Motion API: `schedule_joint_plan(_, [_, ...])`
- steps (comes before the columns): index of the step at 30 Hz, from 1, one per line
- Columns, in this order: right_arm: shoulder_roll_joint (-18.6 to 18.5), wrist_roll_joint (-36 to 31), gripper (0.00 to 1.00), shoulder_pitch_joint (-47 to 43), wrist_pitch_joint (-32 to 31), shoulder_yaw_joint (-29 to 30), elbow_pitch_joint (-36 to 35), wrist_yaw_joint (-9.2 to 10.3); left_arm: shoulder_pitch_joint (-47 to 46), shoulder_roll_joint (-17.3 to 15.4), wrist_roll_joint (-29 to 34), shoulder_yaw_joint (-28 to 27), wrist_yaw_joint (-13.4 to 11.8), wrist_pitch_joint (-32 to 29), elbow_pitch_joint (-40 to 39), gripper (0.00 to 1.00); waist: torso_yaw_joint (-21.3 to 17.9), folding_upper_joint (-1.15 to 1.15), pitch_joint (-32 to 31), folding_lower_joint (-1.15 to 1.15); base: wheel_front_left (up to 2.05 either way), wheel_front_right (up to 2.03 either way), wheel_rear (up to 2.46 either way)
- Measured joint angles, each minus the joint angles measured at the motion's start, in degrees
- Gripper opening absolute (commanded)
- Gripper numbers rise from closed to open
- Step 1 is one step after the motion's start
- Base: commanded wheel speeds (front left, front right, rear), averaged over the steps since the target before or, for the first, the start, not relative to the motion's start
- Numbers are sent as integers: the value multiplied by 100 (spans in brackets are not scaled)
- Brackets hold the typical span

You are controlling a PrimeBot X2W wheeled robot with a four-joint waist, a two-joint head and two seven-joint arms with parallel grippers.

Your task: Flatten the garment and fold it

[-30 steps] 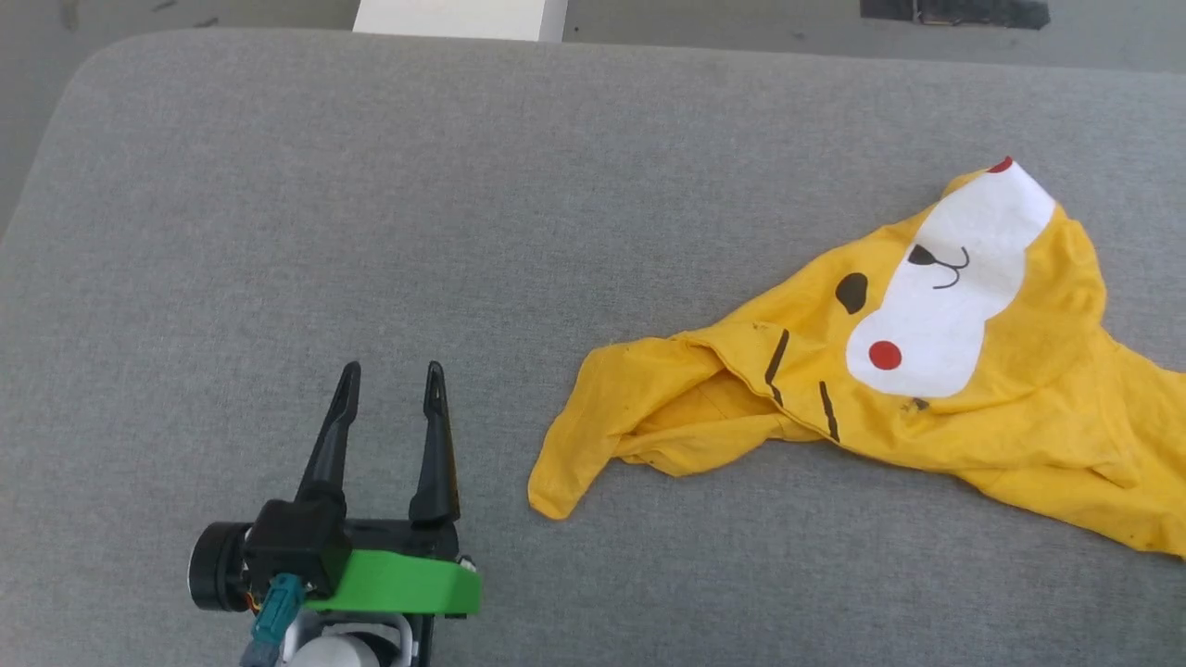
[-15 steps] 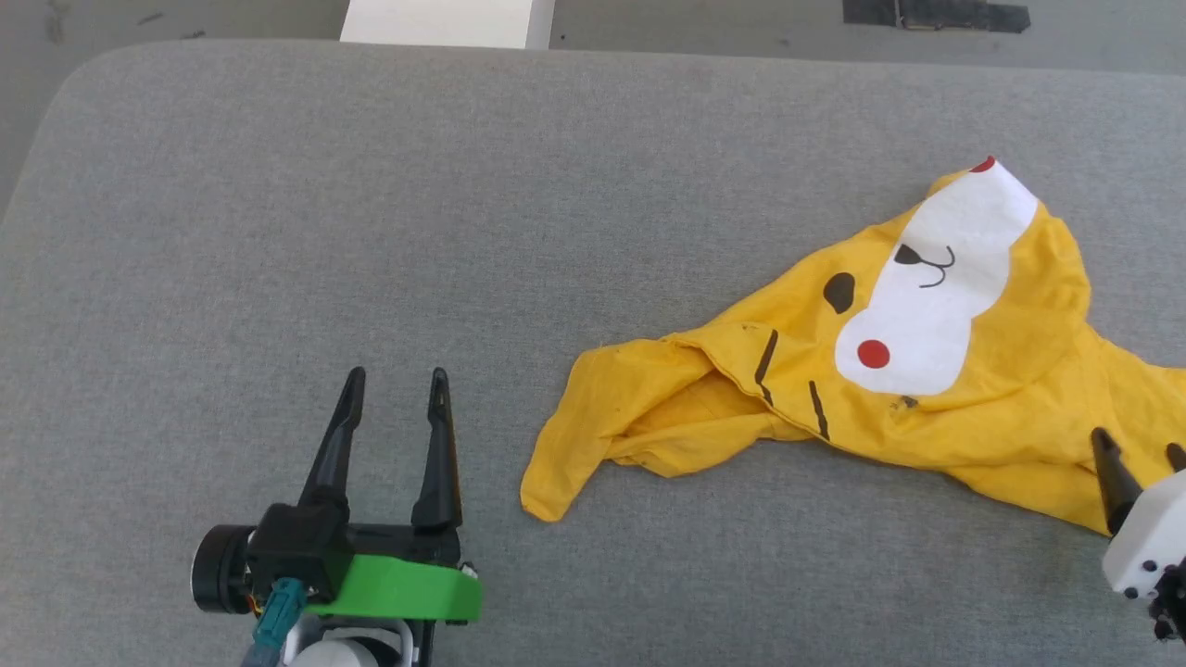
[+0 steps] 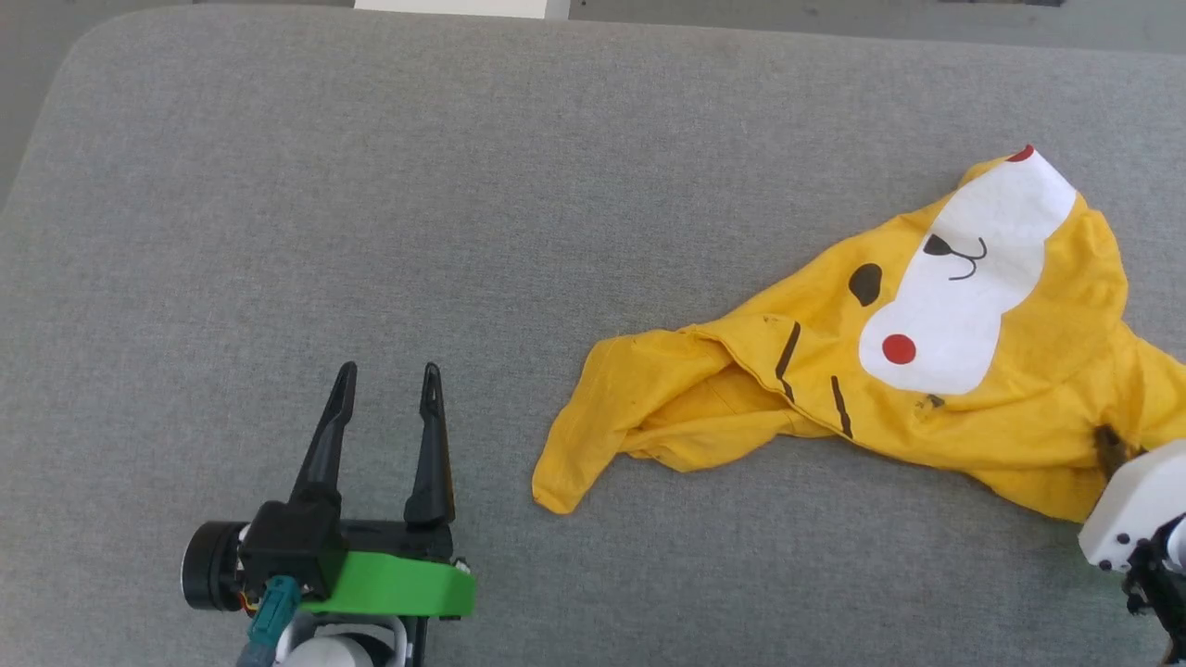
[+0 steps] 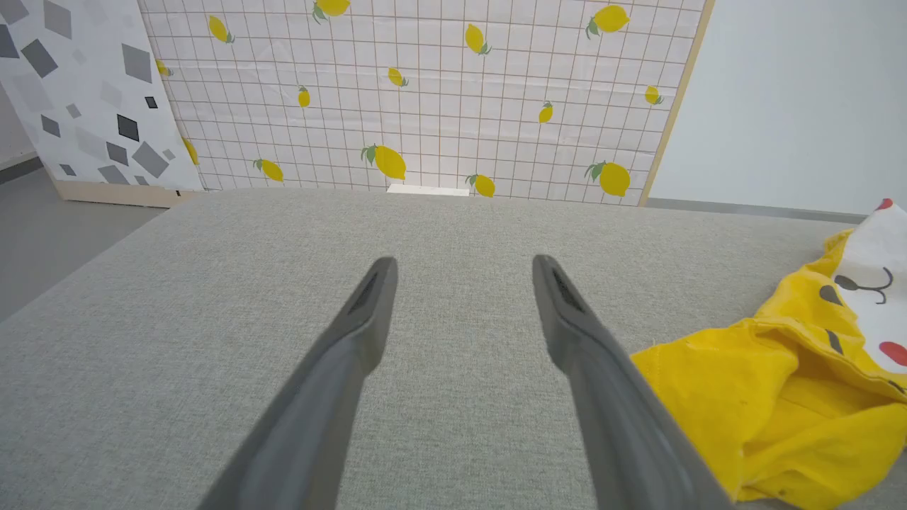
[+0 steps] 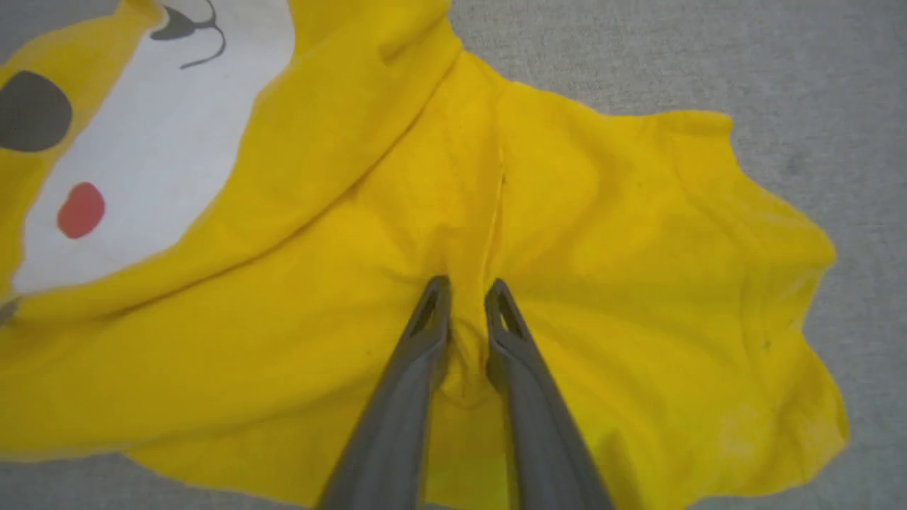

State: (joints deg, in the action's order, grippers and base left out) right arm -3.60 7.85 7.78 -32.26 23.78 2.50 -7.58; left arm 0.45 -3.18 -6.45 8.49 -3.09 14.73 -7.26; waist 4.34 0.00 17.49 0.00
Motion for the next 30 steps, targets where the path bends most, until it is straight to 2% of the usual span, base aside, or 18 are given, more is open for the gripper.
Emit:
schedule_joint_plan(7, [-121, 49, 0, 77, -36, -135, -427, 0, -1, 0, -4, 27, -4, 0, 14, 100, 18, 0, -122, 0, 0, 0, 0])
schedule_joint_plan(15, [-677, 155, 0, 546, -548, -605, -1327, 0, 12, 1, -155, 91, -49, 0, 44, 100, 185, 0, -307, 0, 0, 0, 0])
schedule_joint_plan(19, [-1072, 170, 0, 1266, -818, -1419, -1458, 0, 13, 1, -180, 144, -49, 0, 48, 100, 294, 0, -336, 0, 0, 0, 0])
schedule_joint_plan(22, [-1122, 175, 0, 1890, -877, -2296, -1300, 1, 8, 2, -196, 186, -49, 0, 59, 100, 376, 0, -314, 0, 0, 0, 0])
schedule_joint_plan(25, [-937, 235, 0, 2344, -862, -3262, -896, 0, 4, 2, -221, 248, -49, 0, 105, 100, 462, 0, -283, 0, 0, 0, 0])
schedule_joint_plan(30, [-280, 516, 0, 2510, -452, -4544, 153, 0, 4, 4, -279, 356, -55, -1, 172, 100, 638, 0, -255, 0, 0, 0, 0])
